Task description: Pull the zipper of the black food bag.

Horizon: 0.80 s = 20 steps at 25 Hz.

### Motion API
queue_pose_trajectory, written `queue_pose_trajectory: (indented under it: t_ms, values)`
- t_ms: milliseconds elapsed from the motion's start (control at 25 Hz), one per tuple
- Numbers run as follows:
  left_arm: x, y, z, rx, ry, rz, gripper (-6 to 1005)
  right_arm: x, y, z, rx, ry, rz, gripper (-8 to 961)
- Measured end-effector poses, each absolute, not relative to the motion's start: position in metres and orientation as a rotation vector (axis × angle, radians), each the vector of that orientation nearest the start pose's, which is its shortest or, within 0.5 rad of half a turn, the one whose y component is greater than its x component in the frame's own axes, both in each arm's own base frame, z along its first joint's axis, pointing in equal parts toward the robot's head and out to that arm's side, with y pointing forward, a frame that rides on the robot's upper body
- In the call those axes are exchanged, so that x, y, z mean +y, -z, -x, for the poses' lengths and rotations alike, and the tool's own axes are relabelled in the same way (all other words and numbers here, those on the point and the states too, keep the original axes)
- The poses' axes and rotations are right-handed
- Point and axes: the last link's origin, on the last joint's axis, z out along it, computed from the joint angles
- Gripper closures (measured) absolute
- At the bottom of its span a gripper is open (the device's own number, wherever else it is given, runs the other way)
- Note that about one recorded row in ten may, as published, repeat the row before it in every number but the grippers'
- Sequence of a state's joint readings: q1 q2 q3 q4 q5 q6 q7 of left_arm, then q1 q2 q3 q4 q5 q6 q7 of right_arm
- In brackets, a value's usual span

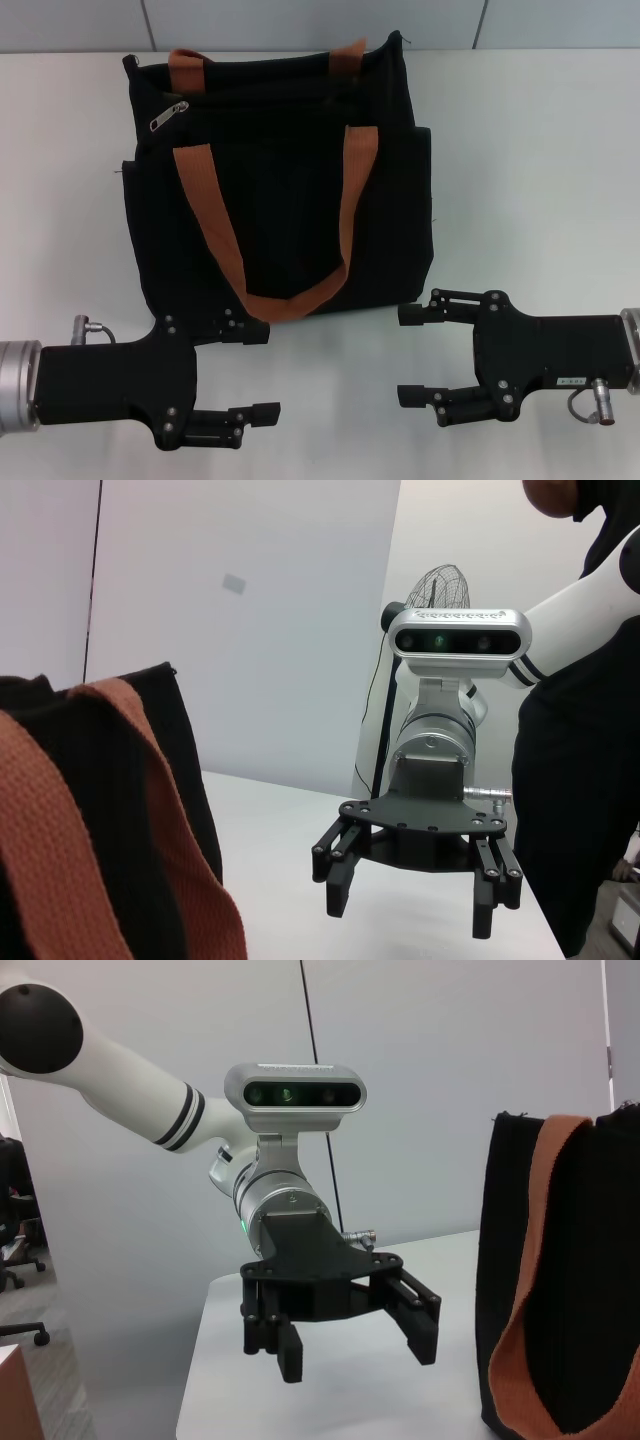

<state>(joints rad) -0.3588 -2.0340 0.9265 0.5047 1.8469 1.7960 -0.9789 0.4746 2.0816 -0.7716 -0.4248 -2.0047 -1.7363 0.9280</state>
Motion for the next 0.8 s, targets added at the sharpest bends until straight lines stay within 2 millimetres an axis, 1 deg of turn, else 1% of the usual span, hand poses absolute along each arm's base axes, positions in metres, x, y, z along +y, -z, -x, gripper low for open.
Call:
queue_pose_trajectory:
  t_ms: [800]
  values:
    - [0.2409, 0.0202, 0.2835, -0.286, 0.913, 2.943, 210, 0.2587, 0.0439, -0.2675, 0.237, -0.894, 2.956, 139]
